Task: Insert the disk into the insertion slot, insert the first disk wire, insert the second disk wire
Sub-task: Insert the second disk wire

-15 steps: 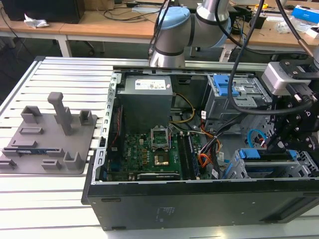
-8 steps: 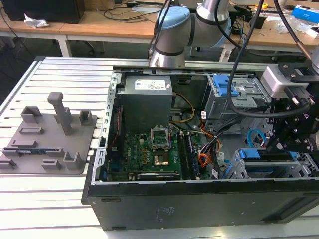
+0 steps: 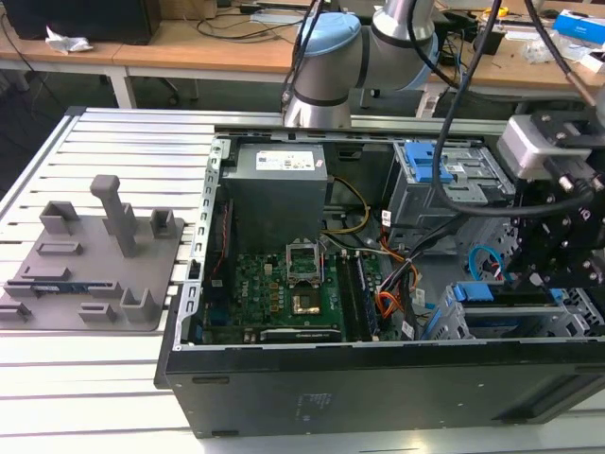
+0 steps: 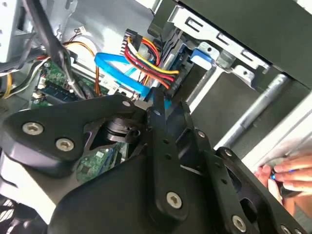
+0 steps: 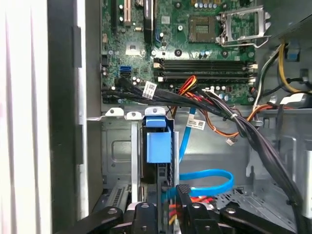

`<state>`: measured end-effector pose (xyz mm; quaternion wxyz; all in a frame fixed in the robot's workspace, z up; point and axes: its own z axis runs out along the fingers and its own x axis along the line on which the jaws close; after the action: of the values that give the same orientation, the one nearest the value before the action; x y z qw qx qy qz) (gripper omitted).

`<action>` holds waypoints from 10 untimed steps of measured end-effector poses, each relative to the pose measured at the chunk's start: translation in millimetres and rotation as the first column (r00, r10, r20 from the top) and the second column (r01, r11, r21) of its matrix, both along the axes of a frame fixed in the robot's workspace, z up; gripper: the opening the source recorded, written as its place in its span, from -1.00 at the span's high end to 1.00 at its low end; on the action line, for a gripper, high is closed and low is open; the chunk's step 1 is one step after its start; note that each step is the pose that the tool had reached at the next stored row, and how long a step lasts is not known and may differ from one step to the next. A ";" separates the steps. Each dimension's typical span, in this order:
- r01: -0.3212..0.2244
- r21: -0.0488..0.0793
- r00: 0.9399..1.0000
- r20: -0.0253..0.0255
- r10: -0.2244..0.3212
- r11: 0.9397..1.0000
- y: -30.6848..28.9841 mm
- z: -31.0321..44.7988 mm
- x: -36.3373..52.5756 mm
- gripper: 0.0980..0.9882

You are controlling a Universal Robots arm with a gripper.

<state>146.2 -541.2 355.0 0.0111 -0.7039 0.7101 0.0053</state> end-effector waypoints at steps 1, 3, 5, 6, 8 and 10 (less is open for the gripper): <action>0.000 0.000 1.000 0.000 0.000 1.000 0.0 4.6 -0.1 0.55; 0.000 0.000 1.000 0.000 0.000 1.000 0.1 18.4 -0.1 0.55; 0.000 0.000 1.000 0.000 0.000 1.000 0.1 28.8 -0.2 0.55; 0.000 0.000 1.000 0.000 0.000 1.000 0.1 30.2 -0.1 0.55; 0.000 0.000 1.000 0.000 0.000 1.000 0.1 30.0 -0.2 0.55; 0.000 0.001 1.000 0.000 0.000 1.000 0.1 30.2 -0.1 0.59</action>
<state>146.1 -541.1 385.2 0.0113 -0.7039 0.7102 0.0055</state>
